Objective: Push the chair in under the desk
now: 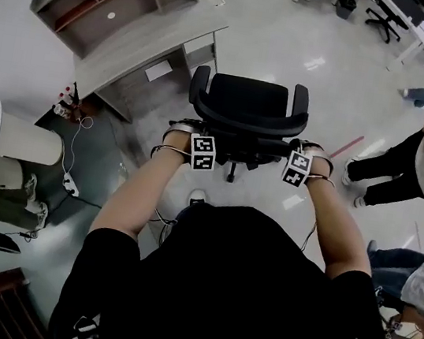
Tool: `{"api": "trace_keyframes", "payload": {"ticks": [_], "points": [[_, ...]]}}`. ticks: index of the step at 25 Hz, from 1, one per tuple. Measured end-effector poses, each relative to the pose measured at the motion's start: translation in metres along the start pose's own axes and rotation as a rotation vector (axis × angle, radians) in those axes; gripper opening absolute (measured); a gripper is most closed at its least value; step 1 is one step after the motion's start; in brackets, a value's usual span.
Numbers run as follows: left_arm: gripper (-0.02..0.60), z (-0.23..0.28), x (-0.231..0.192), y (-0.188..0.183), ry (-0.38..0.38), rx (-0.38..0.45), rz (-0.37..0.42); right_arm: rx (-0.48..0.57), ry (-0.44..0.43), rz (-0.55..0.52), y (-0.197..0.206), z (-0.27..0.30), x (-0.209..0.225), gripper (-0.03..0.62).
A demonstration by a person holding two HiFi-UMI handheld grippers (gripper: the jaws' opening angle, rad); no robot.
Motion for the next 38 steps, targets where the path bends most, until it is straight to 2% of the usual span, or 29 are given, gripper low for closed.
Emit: {"api": "trace_keyframes", "payload": {"ticks": [10,24,38], "points": [[0.087,-0.007,0.029,0.065,0.02,-0.061,-0.141,0.059,0.014,-0.137,-0.068,-0.004,0.014,0.118],[0.087,-0.023,0.079,0.165,0.048,-0.149,-0.336,0.151,0.035,-0.335,-0.183,-0.019,0.021,0.118],[0.087,-0.039,0.135,0.237,0.067,-0.232,-0.502,0.243,0.053,-0.499,-0.278,-0.031,0.01,0.118]]}}
Point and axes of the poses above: the fingertips, and each gripper's own axes: z forward along the fingers, x to its right, y out of its underside, the point moved 10 cm from there along -z, backward along the fingers, and after that the axes turned 11 degrees about -x, right-handed, at the moved point
